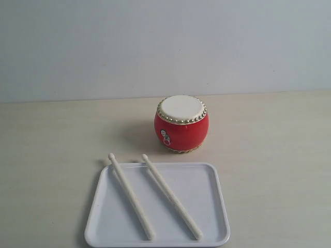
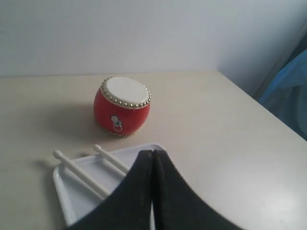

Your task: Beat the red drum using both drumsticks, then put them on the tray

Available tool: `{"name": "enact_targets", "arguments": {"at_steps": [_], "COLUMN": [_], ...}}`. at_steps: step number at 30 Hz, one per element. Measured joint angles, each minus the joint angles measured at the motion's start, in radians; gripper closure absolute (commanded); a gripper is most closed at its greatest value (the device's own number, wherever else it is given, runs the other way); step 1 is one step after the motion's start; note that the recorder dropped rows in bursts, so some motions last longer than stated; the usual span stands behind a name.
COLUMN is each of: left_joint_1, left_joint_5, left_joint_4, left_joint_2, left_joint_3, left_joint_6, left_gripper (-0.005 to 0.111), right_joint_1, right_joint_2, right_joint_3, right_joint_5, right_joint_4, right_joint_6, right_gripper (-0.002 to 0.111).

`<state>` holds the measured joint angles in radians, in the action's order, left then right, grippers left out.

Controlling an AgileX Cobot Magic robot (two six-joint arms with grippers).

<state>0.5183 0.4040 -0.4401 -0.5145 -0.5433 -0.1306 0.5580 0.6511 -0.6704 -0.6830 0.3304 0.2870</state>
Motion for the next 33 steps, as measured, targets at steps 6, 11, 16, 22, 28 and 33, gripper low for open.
{"name": "enact_targets", "arguments": {"at_steps": [6,11,16,22,28,33], "left_joint_1": [0.0,0.0,0.0,0.0,0.0,-0.004], "left_joint_5": [-0.044,-0.061,-0.061,-0.061,-0.061,-0.061], "left_joint_4": [0.004,0.006,0.006,0.006,0.006,0.056], "left_joint_2": [0.168,0.197,0.197,0.197,0.197,0.209], "left_joint_3": [0.072,0.074,0.074,0.074,0.074,0.074], "left_joint_6": [0.0,0.0,0.0,0.0,0.0,-0.075], "left_gripper": [0.107,0.107,0.107,0.107,0.107,0.107], "right_joint_1": [0.0,0.0,0.0,0.0,0.0,0.0], "right_joint_2": [-0.116,-0.147,-0.148,-0.148,-0.148,-0.148], "right_joint_3": [0.059,0.06,0.06,0.06,0.06,0.06], "right_joint_5": [0.001,0.001,0.001,0.001,0.001,0.001], "right_joint_4": [-0.033,-0.047,-0.047,-0.047,-0.047,-0.047], "right_joint_6": [0.042,0.051,0.053,0.055,0.055,0.055], "right_gripper": [0.108,0.108,0.108,0.108,0.108,0.108]}}
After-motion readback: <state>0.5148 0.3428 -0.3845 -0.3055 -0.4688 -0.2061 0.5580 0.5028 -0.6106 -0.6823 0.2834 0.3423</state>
